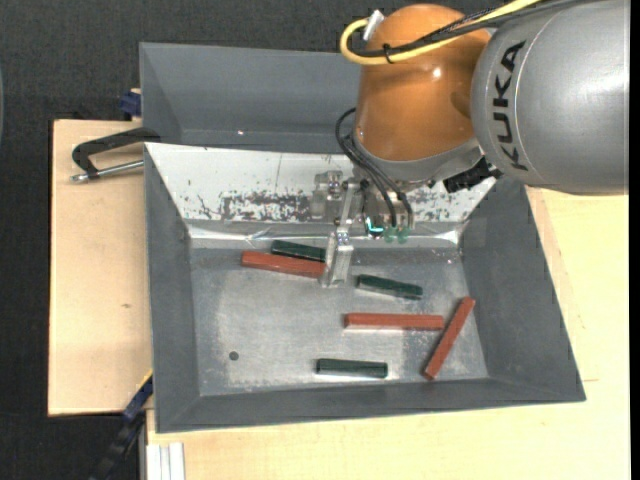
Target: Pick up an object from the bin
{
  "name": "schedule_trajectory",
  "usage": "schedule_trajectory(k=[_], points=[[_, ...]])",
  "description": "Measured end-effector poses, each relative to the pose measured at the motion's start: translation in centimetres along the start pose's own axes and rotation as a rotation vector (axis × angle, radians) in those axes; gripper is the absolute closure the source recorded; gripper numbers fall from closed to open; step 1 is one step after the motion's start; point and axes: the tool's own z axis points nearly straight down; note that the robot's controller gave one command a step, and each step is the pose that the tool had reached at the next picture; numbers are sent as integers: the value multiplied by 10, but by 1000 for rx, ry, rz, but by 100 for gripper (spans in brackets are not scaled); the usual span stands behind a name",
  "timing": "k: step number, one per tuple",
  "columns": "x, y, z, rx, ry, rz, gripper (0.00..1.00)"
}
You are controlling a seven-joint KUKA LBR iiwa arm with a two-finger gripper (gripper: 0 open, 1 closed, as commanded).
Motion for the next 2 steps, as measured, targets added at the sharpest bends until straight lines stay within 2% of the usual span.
schedule_trajectory(k=[1, 2], points=[[-2, -1, -4, -1, -8, 1, 0], [1, -14, 37, -3, -15, 38, 0]])
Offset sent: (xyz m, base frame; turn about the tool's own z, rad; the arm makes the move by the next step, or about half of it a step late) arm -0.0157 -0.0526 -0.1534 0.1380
